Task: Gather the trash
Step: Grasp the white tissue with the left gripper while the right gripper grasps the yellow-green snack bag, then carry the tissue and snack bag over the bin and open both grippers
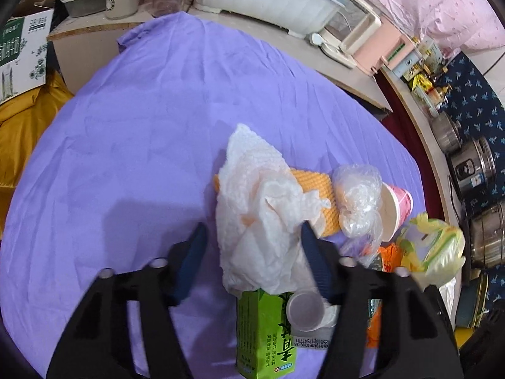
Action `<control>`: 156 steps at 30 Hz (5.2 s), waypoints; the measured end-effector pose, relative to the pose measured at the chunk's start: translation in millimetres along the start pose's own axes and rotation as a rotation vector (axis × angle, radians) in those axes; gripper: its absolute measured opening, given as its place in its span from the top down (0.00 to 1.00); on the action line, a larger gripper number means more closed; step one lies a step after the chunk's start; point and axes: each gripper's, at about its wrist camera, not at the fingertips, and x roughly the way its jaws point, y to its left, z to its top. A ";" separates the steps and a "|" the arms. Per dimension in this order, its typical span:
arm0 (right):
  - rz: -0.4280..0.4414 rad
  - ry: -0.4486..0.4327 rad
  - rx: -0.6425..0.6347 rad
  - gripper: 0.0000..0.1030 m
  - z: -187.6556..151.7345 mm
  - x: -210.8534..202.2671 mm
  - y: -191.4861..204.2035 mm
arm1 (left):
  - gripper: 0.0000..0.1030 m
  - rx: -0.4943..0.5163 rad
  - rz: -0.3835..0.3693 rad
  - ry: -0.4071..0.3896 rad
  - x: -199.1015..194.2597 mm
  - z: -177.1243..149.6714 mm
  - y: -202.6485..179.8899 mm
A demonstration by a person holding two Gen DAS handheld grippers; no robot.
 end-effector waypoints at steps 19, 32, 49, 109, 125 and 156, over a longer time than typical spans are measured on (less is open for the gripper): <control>0.031 -0.073 0.056 0.32 24.0 -19.6 4.4 | 0.83 0.051 0.011 -0.054 -27.1 -8.9 -13.3; 0.072 -0.023 0.110 0.79 24.1 7.6 -2.5 | 0.87 0.089 0.005 -0.056 -25.8 -11.0 -22.0; 0.110 -0.177 0.116 0.80 30.9 -97.3 -22.0 | 0.88 0.155 -0.087 -0.257 -140.8 -25.7 -71.1; 0.111 -0.121 0.135 0.79 -58.9 -167.5 -90.8 | 0.72 0.388 0.080 -0.015 -35.2 -186.6 -112.6; 0.114 -0.174 0.151 0.79 -51.5 -188.9 -107.6 | 0.96 0.440 -0.067 -0.106 -106.6 -180.7 -159.7; -0.107 -0.286 0.303 0.79 -49.7 -253.6 -286.1 | 0.95 0.849 -0.356 -0.062 -93.5 -268.7 -431.1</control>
